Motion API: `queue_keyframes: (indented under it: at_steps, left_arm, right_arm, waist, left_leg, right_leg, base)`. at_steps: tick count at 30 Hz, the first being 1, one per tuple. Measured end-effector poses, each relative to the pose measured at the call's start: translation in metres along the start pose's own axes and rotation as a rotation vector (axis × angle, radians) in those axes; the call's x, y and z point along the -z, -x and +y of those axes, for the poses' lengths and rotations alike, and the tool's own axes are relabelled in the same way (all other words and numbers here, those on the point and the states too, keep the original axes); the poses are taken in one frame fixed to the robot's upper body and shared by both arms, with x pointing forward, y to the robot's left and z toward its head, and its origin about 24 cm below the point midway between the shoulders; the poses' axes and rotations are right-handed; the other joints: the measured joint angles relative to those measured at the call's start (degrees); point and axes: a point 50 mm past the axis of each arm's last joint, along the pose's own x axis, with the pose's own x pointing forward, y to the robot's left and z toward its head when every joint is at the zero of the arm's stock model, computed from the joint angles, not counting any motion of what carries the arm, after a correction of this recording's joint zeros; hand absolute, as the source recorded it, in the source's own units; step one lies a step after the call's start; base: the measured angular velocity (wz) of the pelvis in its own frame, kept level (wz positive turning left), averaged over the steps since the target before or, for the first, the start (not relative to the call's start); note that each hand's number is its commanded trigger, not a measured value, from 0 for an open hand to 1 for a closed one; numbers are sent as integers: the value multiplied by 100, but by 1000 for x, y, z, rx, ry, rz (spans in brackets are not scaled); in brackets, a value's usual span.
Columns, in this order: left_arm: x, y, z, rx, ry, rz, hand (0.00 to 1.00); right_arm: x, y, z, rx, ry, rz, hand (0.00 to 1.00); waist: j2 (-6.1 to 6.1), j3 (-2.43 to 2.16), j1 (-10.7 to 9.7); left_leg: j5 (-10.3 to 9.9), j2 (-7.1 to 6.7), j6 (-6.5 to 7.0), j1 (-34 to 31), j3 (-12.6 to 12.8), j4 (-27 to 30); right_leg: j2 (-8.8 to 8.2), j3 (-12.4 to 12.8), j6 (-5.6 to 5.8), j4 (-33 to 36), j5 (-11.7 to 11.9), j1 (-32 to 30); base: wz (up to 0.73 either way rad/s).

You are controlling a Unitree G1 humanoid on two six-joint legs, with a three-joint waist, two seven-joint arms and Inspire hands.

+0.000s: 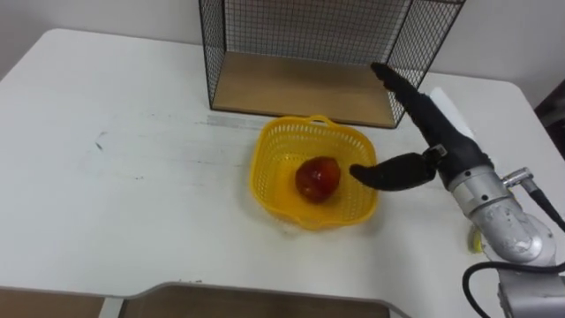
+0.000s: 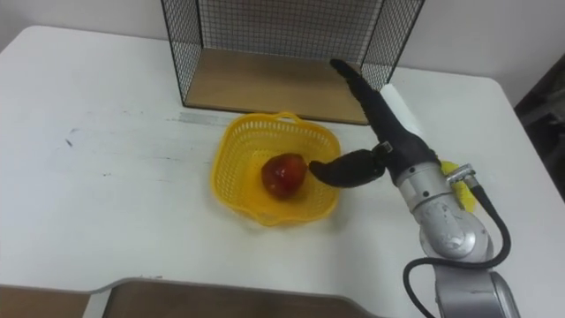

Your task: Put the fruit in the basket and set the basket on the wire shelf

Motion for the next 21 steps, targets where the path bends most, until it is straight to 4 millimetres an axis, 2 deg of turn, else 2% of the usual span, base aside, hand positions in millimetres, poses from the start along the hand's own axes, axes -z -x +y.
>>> queue_keyframes:
  at_steps: [6,9,13,16,21]
  left_arm:
    - [9,2,-4,8,10,22,0]
    - [11,2,-5,2,24,26,0]
    - [13,3,-5,-30,32,32,0]
    - [15,3,-5,-37,35,41,0]
    - [18,4,-3,-47,56,56,0]
  right_arm:
    - [5,4,-19,169,-19,18,0]
    - [8,7,-29,257,-24,25,0]
    - [24,16,-45,408,-84,81,0]
    - [38,20,-51,480,-100,141,0]
    - [47,26,-59,571,-95,184,0]
  waist:
    - [36,18,-191]
    - [48,7,-250]
    - [30,-11,-266]
    - [-14,-39,-273]
    - [-60,-52,-318]
  left_leg:
    - [-2,1,0,-15,-15,8]
    - [-2,5,-1,-8,23,-8]
    - [0,5,-1,15,43,-16]
    - [3,5,-3,69,50,-27]
    - [3,4,-2,100,49,-92]
  right_leg:
    - [3,-1,1,2,7,-1]
    - [9,31,1,21,7,-27]
    - [7,38,1,21,7,-32]
    - [10,65,1,20,7,-8]
    - [9,66,1,15,7,18]
  base:
    - [1]
    - [-4]
    - [-2]
    - [-6]
    - [0]
